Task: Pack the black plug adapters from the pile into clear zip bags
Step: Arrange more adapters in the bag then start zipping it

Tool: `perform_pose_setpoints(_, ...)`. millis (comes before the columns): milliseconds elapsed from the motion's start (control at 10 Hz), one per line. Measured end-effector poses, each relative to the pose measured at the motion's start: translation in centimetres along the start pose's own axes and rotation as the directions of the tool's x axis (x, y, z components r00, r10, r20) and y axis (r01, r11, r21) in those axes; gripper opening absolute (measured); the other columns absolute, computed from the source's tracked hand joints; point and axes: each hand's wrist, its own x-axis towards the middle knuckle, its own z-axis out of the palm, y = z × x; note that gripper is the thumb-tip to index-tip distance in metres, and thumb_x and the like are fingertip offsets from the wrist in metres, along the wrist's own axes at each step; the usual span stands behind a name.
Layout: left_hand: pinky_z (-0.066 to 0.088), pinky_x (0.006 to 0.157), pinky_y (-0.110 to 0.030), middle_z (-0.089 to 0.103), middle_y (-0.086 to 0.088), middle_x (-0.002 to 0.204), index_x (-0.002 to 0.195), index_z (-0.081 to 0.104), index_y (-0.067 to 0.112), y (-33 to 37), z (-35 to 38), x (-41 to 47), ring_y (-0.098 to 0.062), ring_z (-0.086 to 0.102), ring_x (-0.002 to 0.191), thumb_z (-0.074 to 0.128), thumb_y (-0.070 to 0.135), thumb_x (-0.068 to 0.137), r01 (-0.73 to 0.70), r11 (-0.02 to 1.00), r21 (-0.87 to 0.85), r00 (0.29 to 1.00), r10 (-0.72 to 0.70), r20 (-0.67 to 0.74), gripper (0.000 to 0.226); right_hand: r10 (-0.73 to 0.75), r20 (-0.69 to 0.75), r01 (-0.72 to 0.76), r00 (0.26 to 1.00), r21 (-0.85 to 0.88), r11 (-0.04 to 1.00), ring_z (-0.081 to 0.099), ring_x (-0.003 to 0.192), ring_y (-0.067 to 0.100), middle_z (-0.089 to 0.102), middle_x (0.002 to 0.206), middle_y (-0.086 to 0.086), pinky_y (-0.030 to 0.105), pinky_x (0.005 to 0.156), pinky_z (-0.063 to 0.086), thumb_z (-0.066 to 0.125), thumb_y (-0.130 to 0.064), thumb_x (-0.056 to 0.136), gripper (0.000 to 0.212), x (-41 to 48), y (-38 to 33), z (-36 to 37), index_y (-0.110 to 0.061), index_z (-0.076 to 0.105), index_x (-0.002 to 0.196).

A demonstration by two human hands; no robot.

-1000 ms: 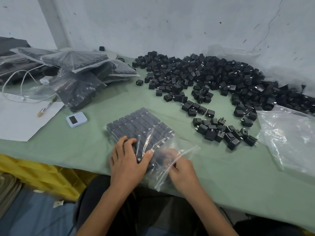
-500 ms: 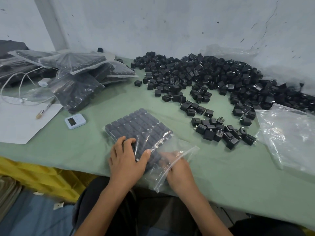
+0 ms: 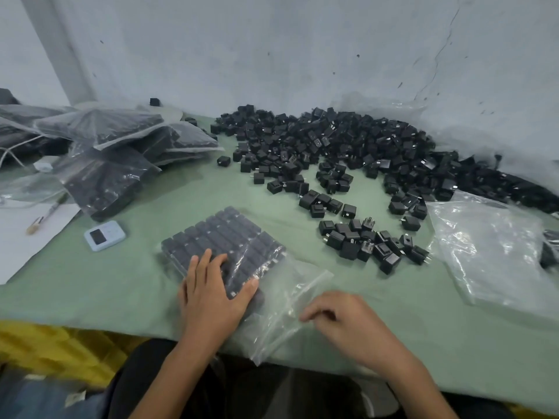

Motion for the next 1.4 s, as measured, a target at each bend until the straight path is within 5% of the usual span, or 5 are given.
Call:
perform_pose_setpoints(200,0.004,0.123,-0.04,0.01,0.01,0.166,0.149,0.03,0.033,0.1,-0.2,-0.2,-0.008,-0.005,0.152,0.05,0.075,0.083,0.003,1.0,-0.013,1.0,-0.003,0.011,0.081,0.171,-0.515,-0.371,0.84,-0.313,0.874,0.049,0.114,0.024,0.058,0.117,0.001,0.037,0.086,0.046,0.058,-0.025,0.095,0.025,6.0,4.2,-5.9,-0.023,0.065,0.119)
perform_pose_setpoints(500,0.005,0.123,-0.04,0.011,0.009,0.166,0.15,0.031,0.031,0.2,-0.3,-0.2,-0.009,-0.004,0.152,0.049,0.075,0.082,-0.003,1.0,-0.018,1.0,0.003,-0.001,0.083,0.084,-0.395,-0.313,0.915,-0.561,0.767,0.05,0.107,0.026,0.064,0.112,-0.002,0.038,0.094,0.038,0.065,-0.04,0.09,0.027,8.2,5.0,-4.5,-0.029,0.05,0.109)
perform_pose_setpoints(800,0.004,0.123,-0.041,0.01,0.01,0.166,0.15,0.03,0.032,0.0,-0.2,-0.1,-0.009,-0.005,0.152,0.048,0.075,0.083,-0.004,1.0,-0.008,1.0,0.004,0.004,0.082,0.237,-0.309,-0.026,0.921,0.559,0.829,0.061,0.076,0.013,0.057,0.089,-0.002,0.037,0.08,0.058,0.067,-0.007,0.091,0.025,0.6,2.9,-5.0,-0.03,0.062,0.098)
perform_pose_setpoints(1100,0.003,0.123,-0.041,0.008,0.01,0.166,0.15,0.029,0.032,0.2,-0.2,-0.2,-0.009,-0.006,0.152,0.048,0.075,0.083,-0.001,1.0,-0.008,1.0,0.001,0.022,0.081,0.178,0.067,-0.178,0.982,0.657,0.732,0.066,0.072,0.016,0.073,0.088,0.009,0.025,0.072,0.055,0.069,-0.003,0.087,0.033,-2.9,-1.5,2.3,-0.028,0.073,0.109)
perform_pose_setpoints(1400,0.003,0.124,-0.042,0.005,0.01,0.166,0.151,0.025,0.033,0.0,-0.1,0.0,-0.009,-0.008,0.152,0.047,0.075,0.085,-0.007,1.0,-0.004,0.999,0.007,0.032,0.081,0.366,-0.221,-0.148,0.904,0.642,0.752,0.071,0.057,0.019,0.073,0.071,0.0,0.023,0.054,0.055,0.063,-0.023,0.096,0.019,2.2,-3.2,6.8,-0.036,0.061,0.11)
